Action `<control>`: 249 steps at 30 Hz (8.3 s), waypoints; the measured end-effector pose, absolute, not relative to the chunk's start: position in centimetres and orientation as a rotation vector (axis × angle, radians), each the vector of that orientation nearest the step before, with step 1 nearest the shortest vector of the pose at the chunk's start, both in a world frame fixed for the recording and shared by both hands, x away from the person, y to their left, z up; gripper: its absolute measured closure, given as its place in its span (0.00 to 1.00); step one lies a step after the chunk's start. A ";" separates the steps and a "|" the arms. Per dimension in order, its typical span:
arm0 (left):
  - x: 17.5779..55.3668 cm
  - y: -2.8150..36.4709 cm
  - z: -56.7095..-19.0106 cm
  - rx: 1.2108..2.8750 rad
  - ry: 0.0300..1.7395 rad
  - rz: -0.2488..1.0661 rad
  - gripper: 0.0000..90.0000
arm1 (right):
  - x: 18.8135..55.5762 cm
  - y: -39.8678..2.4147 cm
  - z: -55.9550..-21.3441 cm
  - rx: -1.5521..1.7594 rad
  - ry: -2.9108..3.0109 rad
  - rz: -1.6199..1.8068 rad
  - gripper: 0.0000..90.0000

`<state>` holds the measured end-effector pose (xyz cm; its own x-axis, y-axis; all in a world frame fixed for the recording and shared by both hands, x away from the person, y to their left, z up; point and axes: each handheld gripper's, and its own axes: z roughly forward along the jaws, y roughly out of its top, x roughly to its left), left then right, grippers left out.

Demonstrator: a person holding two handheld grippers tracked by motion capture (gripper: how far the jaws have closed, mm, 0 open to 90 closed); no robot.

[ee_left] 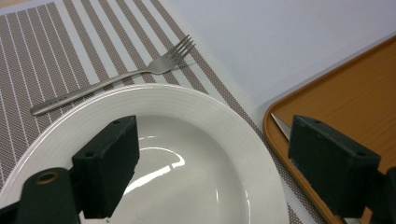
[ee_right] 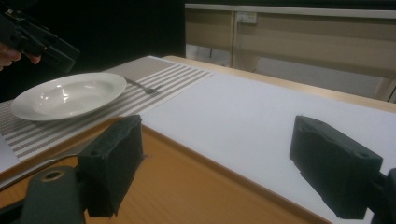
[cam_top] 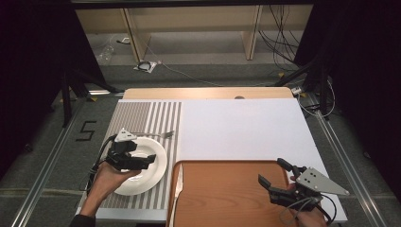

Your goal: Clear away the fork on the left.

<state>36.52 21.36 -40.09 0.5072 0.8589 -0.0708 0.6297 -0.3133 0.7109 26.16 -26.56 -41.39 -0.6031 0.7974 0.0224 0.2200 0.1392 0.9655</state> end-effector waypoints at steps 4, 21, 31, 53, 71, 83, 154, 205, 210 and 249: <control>37.6 21.4 -39.7 2.056 1.215 0.428 0.18 | 26.1 -26.5 -41.3 0.974 1.907 1.485 0.20; 43.9 22.2 -39.7 2.191 1.256 0.458 0.19 | 26.1 -26.5 -41.4 0.973 1.912 1.481 0.20; 47.8 22.6 -40.8 2.264 1.275 0.432 0.20 | 26.1 -26.6 -41.4 0.972 1.915 1.481 0.20; 52.7 22.6 -42.3 2.408 1.274 0.360 0.24 | 26.0 -26.6 -41.5 0.969 1.928 1.486 0.20; 53.7 22.0 -43.9 2.517 1.252 0.336 0.34 | 26.1 -26.7 -41.5 0.971 1.931 1.483 0.20; 54.2 22.0 -43.6 2.569 1.192 0.314 0.43 | 26.1 -26.7 -41.5 0.970 1.936 1.482 0.20; 55.0 21.8 -46.1 2.640 1.171 0.149 0.92 | 26.0 -26.7 -41.5 0.961 1.940 1.481 0.20; 46.3 18.1 -36.8 2.349 1.009 0.405 0.93 | 25.9 -26.5 -41.5 0.958 1.936 1.479 0.20; 44.2 17.5 -36.7 2.307 0.970 0.396 0.93 | 25.9 -26.5 -41.5 0.956 1.937 1.479 0.20; 34.9 11.3 -38.8 2.392 0.769 0.191 0.93 | 25.6 -26.2 -41.3 0.936 1.943 1.481 0.20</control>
<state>34.88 11.28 -38.79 0.8208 0.5692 -0.0474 0.4808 -0.6438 0.5953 25.65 -26.22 -41.31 -0.6263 0.7796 0.0054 0.2122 0.1638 0.9634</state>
